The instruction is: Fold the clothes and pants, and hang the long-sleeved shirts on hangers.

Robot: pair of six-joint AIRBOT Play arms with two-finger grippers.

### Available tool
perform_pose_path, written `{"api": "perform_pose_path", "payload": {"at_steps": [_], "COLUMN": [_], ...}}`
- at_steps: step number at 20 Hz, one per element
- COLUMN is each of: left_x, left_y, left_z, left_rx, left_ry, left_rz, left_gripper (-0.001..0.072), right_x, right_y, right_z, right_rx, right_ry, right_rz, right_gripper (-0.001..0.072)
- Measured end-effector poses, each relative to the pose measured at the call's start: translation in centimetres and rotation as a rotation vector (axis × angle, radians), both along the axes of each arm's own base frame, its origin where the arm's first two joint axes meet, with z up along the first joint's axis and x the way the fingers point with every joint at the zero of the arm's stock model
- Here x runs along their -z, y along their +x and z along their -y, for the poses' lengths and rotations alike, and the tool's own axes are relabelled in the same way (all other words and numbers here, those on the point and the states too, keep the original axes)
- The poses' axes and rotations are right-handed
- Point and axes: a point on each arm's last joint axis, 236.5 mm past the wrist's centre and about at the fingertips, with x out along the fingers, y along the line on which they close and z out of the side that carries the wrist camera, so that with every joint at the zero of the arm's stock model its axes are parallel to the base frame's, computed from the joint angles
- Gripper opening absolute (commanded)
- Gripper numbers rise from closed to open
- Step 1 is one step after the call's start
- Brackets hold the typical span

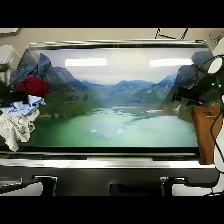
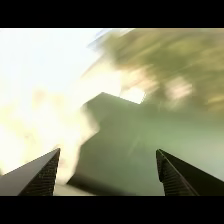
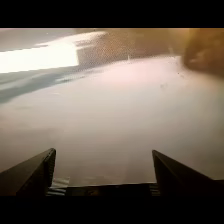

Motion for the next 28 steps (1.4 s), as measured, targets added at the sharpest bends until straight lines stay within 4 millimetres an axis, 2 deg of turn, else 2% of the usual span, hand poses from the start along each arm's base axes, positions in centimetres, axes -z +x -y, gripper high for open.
{"api": "perform_pose_path", "payload": {"at_steps": [4,8,11,16,17,18,20,22,24,26,28], "left_x": [2.4,5.4,8.1,12.2,12.8,13.2,13.5,12.5,9.6,4.6,-2.0], "left_y": [-4.7,-7.0,-6.7,-5.4,-5.3,-5.4,-5.7,-5.8,-5.2,-3.6,-1.9], "left_z": [-5.6,-9.6,-10.8,-10.9,-10.8,-10.7,-10.6,-10.6,-10.8,-10.8,-9.0], "left_rx": [-0.216,-0.348,-0.391,-0.39,-0.388,-0.386,-0.389,-0.378,-0.362,-0.347,-0.323], "left_ry": [-0.052,-0.08,-0.128,-0.205,-0.213,-0.223,-0.237,-0.231,-0.203,-0.157,-0.137], "left_rz": [-0.048,-0.022,0.024,0.051,0.044,0.038,0.028,0.038,0.105,0.247,0.441], "left_gripper": [0.0712,0.0712,0.0711,0.0699,0.0452,0.004,0.0022,0.0022,0.0022,0.0022,0.0022], "right_x": [-0.1,-0.3,-0.3,-0.3,-0.4,-0.4,-0.5,-0.6,-0.6,-0.7,-0.7], "right_y": [0.1,0.3,0.4,0.3,0.3,0.3,0.0,-0.2,-0.3,0.0,0.4], "right_z": [-1.0,-1.5,-1.7,-2.0,-2.1,-2.3,-2.8,-3.2,-3.5,-3.5,-3.5], "right_rx": [-0.014,-0.02,-0.02,0.004,0.012,0.019,0.021,0.024,0.025,0.027,0.031], "right_ry": [0.041,0.064,0.069,0.086,0.091,0.102,0.124,0.141,0.15,0.152,0.154], "right_rz": [0.008,0.017,0.021,0.012,0.011,0.01,-0.003,-0.013,-0.019,-0.007,0.013], "right_gripper": [0.0674,0.0673,0.0673,0.0672,0.0672,0.0672,0.0672,0.0672,0.0672,0.0671,0.0671]}}
